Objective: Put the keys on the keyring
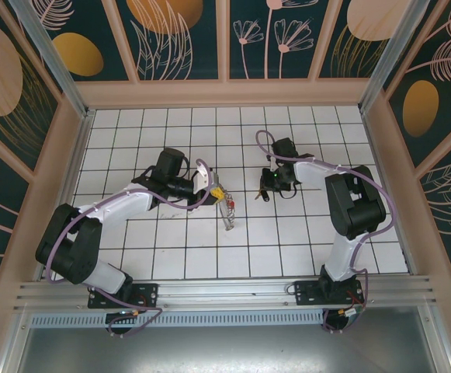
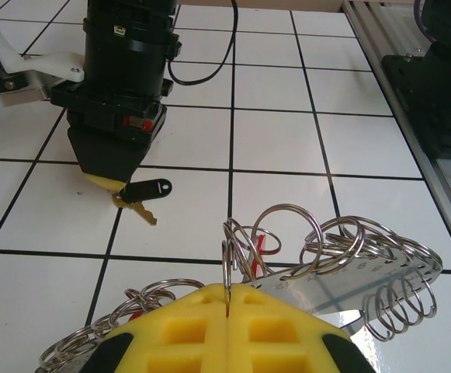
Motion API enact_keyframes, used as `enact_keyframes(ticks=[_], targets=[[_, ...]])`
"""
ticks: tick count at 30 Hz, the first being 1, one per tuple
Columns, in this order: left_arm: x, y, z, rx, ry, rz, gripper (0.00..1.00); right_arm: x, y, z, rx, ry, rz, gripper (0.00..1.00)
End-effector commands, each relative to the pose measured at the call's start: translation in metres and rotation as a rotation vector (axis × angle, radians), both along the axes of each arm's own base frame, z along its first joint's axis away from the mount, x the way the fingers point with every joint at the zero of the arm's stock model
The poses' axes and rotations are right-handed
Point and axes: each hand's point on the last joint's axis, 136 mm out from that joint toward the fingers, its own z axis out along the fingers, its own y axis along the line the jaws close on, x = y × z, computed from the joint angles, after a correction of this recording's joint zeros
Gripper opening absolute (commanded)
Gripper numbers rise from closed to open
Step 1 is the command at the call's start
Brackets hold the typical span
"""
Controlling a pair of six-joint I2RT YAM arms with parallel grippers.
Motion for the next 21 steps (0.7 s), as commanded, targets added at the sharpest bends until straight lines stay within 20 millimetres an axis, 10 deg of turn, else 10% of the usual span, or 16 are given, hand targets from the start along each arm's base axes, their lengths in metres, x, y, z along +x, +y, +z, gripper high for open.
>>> enact_keyframes(ticks=[1, 21], targets=[[0.0026, -0.0052, 0.0111, -0.024, -0.040, -0.029, 0.00, -0.0001, 0.0007, 0.0090, 0.011, 0.002, -0.002, 0.11], [0.0024, -0.0061, 0.0115, -0.027, -0.035, -0.033, 0.00, 0.0038, 0.0006, 0.0081, 0.008, -0.003, -0.015, 0.11]])
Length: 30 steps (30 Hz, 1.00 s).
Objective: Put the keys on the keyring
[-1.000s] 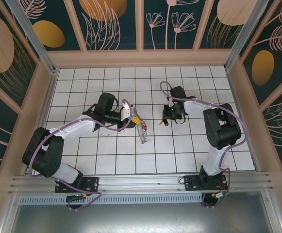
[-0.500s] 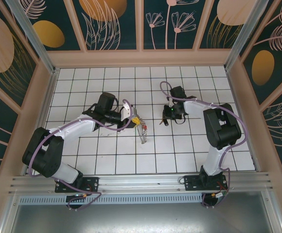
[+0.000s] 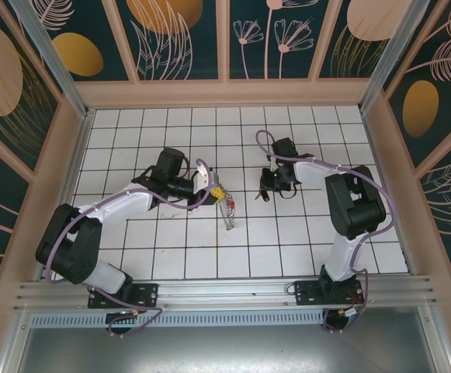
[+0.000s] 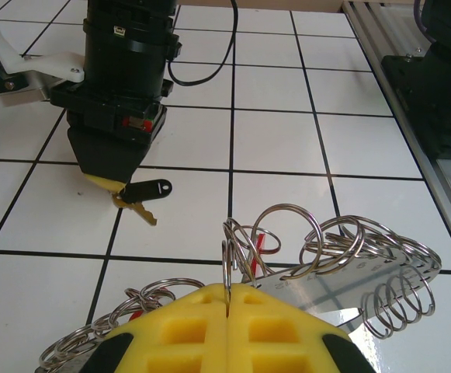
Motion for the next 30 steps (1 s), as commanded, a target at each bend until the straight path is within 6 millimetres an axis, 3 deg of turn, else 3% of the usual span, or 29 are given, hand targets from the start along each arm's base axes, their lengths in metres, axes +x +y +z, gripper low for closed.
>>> enact_keyframes(ticks=[1, 7, 12, 18, 25, 30], targets=[[0.002, -0.006, 0.011, -0.027, -0.034, -0.033, 0.00, 0.004, 0.001, 0.009, 0.008, -0.008, -0.010, 0.11], [0.002, -0.006, 0.011, -0.027, -0.032, -0.032, 0.00, 0.005, 0.000, 0.015, 0.005, -0.042, -0.004, 0.01], [0.002, -0.006, 0.011, -0.029, -0.030, -0.035, 0.00, 0.001, 0.013, 0.054, 0.088, -0.211, 0.104, 0.00], [0.001, -0.007, 0.014, -0.037, -0.036, -0.040, 0.00, -0.033, 0.030, 0.107, 0.219, -0.463, 0.309, 0.00], [-0.001, -0.008, 0.019, -0.055, -0.043, -0.053, 0.00, -0.077, 0.037, 0.169, 0.295, -0.836, 0.489, 0.00], [-0.004, -0.009, 0.020, -0.073, -0.032, -0.075, 0.00, -0.097, 0.040, 0.189, 0.275, -1.010, 0.544, 0.00]])
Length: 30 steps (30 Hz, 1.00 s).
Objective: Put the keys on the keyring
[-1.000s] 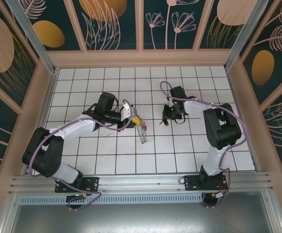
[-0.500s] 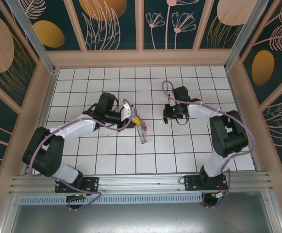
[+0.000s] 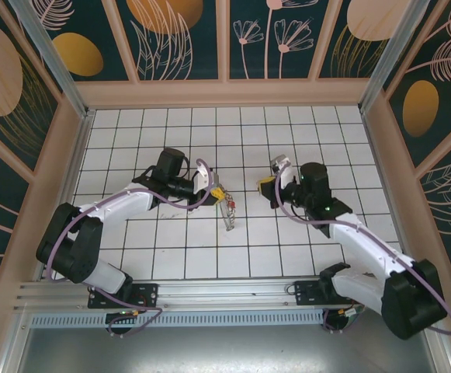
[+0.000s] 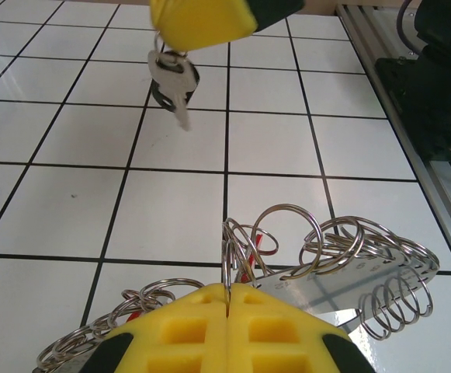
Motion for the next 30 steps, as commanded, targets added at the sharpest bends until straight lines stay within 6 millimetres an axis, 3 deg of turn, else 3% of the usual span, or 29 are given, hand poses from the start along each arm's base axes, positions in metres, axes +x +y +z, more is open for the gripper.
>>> enact_keyframes(ticks=[1, 8, 14, 30], targets=[[-0.002, -0.008, 0.020, -0.063, -0.043, -0.059, 0.00, -0.008, 0.009, 0.024, 0.013, -0.193, 0.059, 0.00], [-0.002, -0.008, 0.018, -0.062, -0.040, -0.053, 0.00, -0.019, 0.022, 0.017, -0.061, -0.298, 0.101, 0.00], [-0.001, -0.007, 0.016, -0.062, -0.047, -0.041, 0.00, -0.020, 0.022, 0.021, -0.060, -0.388, 0.088, 0.00], [0.001, -0.005, 0.016, -0.054, -0.069, -0.023, 0.00, -0.036, 0.030, 0.021, -0.119, -0.453, 0.159, 0.00]])
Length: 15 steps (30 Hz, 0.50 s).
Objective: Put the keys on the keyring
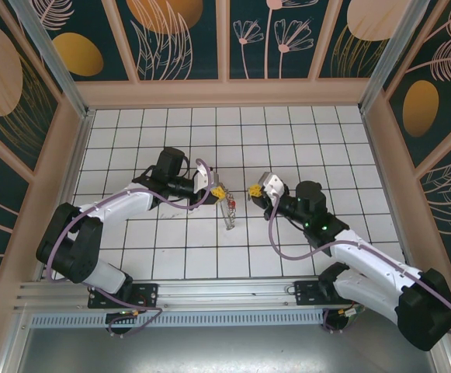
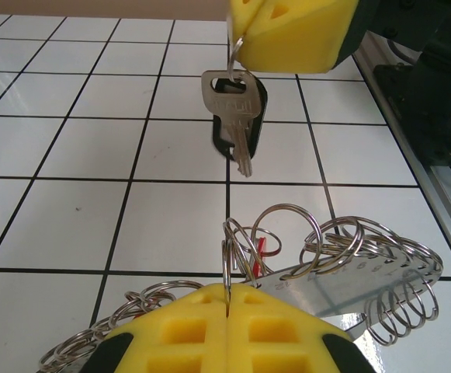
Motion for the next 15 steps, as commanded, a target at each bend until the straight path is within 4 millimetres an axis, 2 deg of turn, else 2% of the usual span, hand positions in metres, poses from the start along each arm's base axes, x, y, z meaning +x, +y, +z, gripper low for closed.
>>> enact_keyframes(ticks=[1, 10, 15], targets=[[0.000, -0.003, 0.011, -0.034, -0.046, -0.015, 0.00, -0.005, 0.003, 0.005, -0.024, -0.052, 0.020, 0.00], [0.000, -0.002, 0.009, -0.022, -0.048, -0.011, 0.00, -0.009, 0.011, 0.013, -0.013, -0.050, 0.054, 0.00], [0.000, -0.003, 0.010, -0.029, -0.042, -0.013, 0.00, -0.016, 0.023, 0.015, -0.024, -0.075, 0.108, 0.00]])
